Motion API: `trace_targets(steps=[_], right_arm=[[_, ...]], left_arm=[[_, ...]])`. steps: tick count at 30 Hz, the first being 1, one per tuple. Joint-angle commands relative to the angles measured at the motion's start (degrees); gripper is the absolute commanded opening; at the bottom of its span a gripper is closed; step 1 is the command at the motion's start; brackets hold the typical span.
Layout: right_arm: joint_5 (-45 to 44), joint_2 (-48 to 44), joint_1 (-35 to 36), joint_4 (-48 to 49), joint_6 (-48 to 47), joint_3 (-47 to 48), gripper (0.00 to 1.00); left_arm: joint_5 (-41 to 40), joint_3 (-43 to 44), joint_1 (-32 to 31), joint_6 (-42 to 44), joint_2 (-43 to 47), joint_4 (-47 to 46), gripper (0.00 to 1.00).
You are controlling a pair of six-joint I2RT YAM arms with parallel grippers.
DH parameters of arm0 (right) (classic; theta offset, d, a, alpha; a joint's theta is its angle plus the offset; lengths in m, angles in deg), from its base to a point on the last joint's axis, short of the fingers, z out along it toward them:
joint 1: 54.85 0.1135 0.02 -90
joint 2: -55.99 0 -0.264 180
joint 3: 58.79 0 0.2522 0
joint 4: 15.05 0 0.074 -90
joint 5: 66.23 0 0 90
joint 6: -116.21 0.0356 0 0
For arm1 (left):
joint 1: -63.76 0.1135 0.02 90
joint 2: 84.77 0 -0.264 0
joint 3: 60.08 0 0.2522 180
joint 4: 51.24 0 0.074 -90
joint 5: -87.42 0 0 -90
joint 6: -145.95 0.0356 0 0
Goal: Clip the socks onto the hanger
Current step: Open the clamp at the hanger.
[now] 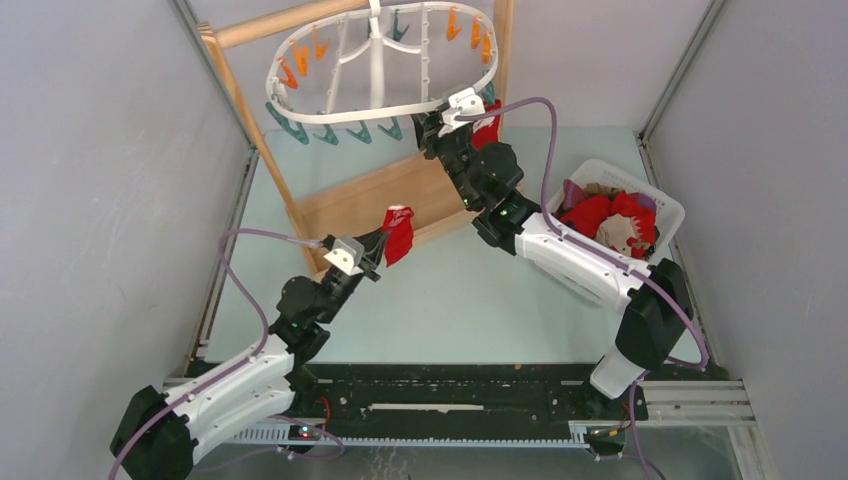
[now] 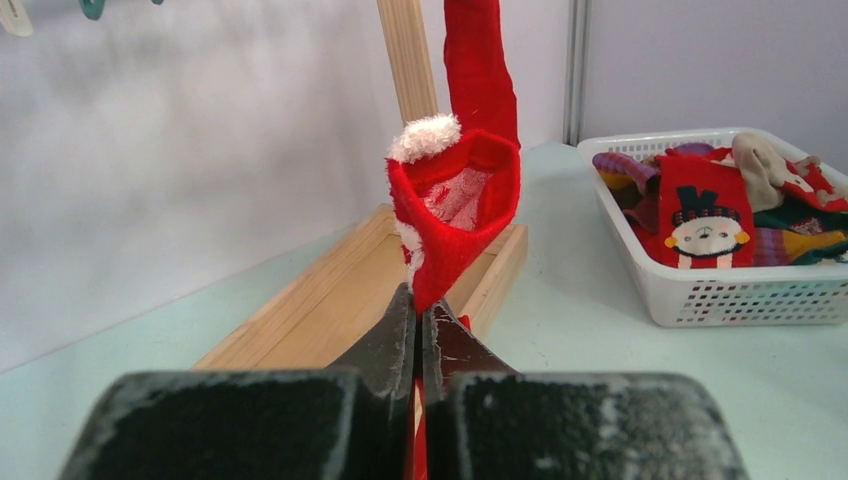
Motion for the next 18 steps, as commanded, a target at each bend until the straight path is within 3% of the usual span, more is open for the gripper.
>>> trace_targets(steps=[1, 3, 9, 18], right_arm=[[2.85, -1.93, -0.79, -0.94, 3.47, 2.37, 0.19], [4.27, -2.6, -1.07, -2.52, 5.17, 2.36, 0.11], [7.22, -4.61, -1.41, -6.46, 8.93, 2.14, 0.05], [11.25, -6.12, -1.82, -16.12, 17.69, 5.42, 0.02]], left_arm=[[1.38, 2.73, 0.47, 0.03, -1.87, -2.72, 0.0], [1.39, 4.06, 0.49, 0.58, -3.24, -3.04, 0.0], [3.32, 10.42, 0.47, -0.61, -8.63, -3.56, 0.0], [-0.35, 16.01, 0.47, -7.09, -14.61, -6.84, 0.0]])
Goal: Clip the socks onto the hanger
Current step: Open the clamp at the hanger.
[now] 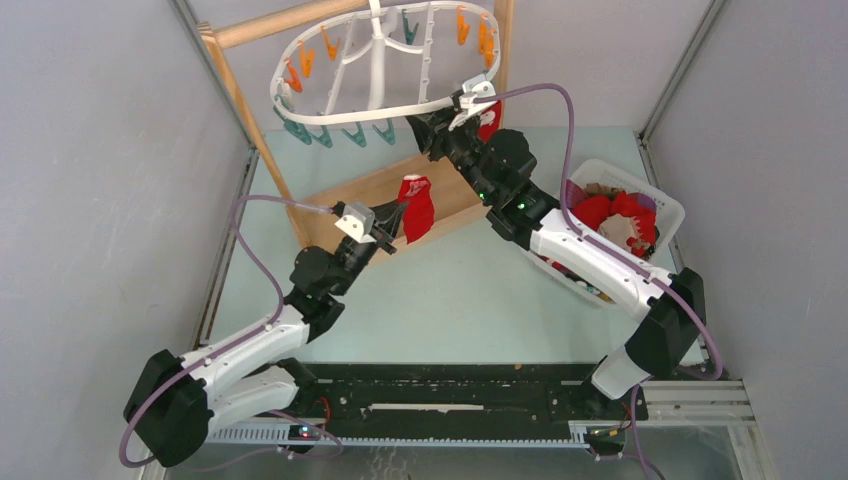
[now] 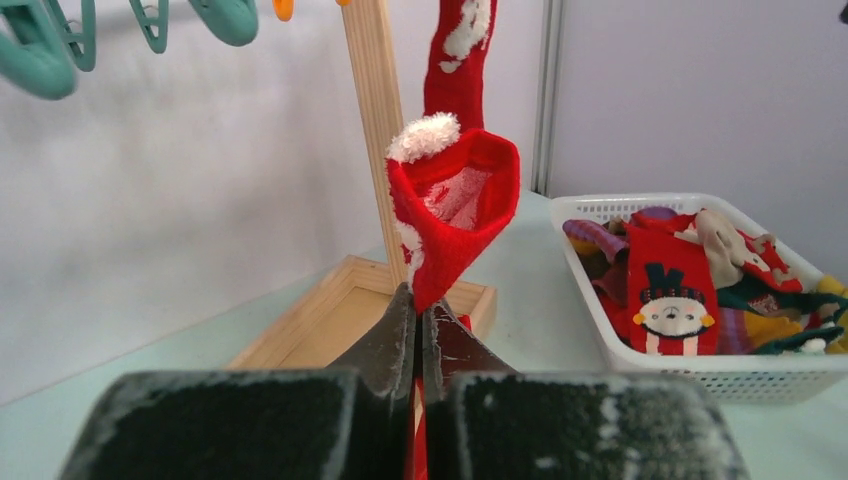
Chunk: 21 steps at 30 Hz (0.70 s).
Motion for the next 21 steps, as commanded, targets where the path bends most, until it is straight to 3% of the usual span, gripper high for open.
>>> trace_targets(steps=[1, 9, 21], right_arm=[[3.11, -2.74, -0.35, -5.9, 6.96, 3.97, 0.02], [3.5, -2.92, -0.63, -9.85, 10.95, 5.0, 0.02], [6.06, -3.26, -0.85, -9.89, 11.9, 4.47, 0.02]], left_arm=[[-2.66, 4.63, 0.51, -2.7, -1.8, -3.15, 0.0], [-6.77, 8.09, 0.44, -6.22, -4.17, -1.15, 0.0], [-2.98, 11.32, 0.49, -14.68, -8.91, -2.09, 0.0]])
